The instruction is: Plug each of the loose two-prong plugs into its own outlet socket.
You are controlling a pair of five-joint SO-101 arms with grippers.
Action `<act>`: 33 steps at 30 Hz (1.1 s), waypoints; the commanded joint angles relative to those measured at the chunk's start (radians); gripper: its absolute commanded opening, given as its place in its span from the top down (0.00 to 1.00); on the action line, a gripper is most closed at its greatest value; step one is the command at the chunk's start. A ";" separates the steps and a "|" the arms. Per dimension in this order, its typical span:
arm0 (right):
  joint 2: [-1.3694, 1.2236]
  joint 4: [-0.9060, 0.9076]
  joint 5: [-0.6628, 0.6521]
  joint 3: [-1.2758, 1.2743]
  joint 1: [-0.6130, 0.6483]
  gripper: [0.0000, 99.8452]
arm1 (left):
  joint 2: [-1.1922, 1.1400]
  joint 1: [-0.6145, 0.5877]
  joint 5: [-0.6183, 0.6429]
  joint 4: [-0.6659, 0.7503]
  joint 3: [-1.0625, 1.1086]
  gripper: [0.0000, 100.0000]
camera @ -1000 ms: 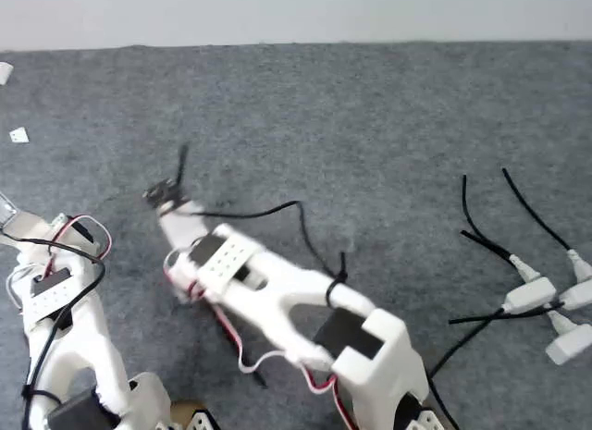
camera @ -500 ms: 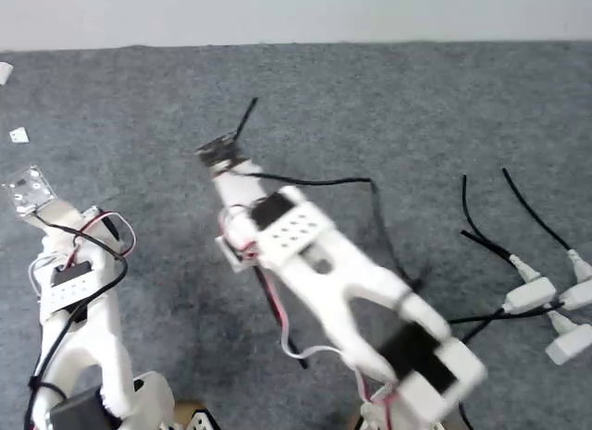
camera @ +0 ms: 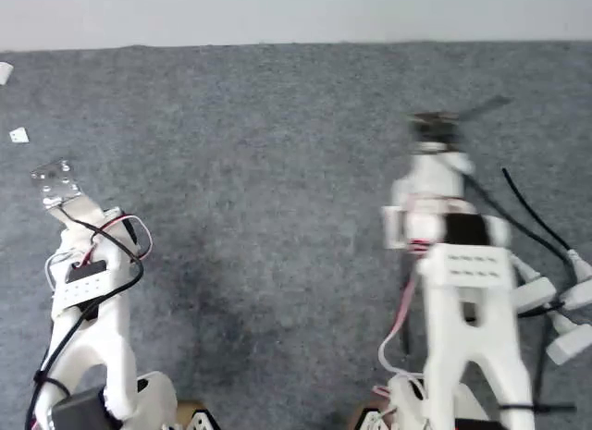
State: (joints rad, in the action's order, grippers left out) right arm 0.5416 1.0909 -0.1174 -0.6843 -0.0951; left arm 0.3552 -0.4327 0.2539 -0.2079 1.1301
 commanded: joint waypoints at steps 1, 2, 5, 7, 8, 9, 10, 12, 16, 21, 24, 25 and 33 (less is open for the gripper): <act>0.044 -0.091 -0.074 -0.031 -0.292 0.99 | 0.020 0.014 -0.018 0.012 -0.010 0.99; 0.044 -0.131 -0.086 -0.051 -0.355 0.99 | 0.020 0.014 -0.020 0.012 -0.010 0.99; 0.044 -0.254 -0.114 -0.112 -0.510 0.99 | 0.028 0.014 -0.021 0.012 -0.008 0.99; 0.042 -0.321 -0.127 -0.143 -0.591 0.99 | 0.071 0.015 -0.023 0.011 0.019 0.99; 0.042 -0.352 -0.137 -0.155 -0.625 0.99 | 0.106 0.028 -0.025 0.012 0.047 0.99; 0.042 -0.378 -0.147 -0.166 -0.656 0.99 | 0.149 0.044 -0.026 0.012 0.077 0.99; 0.042 -0.400 -0.158 -0.173 -0.684 0.99 | 0.198 0.057 -0.026 0.012 0.114 0.99; 0.042 -0.438 -0.169 -0.187 -0.727 0.99 | 0.315 0.074 -0.026 0.012 0.193 0.99; 0.041 -0.541 -0.173 -0.226 -0.774 0.99 | 0.549 0.087 -0.026 0.012 0.335 0.99; 0.041 -0.570 -0.166 -0.242 -0.814 0.97 | 0.758 0.081 -0.086 -0.043 0.450 0.99; 0.041 -0.526 -0.163 -0.245 -0.816 0.88 | 0.842 0.081 -0.133 -0.172 0.453 0.99; 0.042 -0.504 -0.150 -0.242 -0.812 0.84 | 0.867 0.081 -0.140 -0.203 0.456 0.99; 0.056 -0.217 -0.060 -0.123 -0.783 0.75 | 1.051 0.011 -0.143 -0.273 0.542 0.99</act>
State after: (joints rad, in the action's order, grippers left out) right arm 0.5600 0.7549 -0.1987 -0.9129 -0.8991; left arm 1.3172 -0.3913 0.1220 -0.4764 1.6425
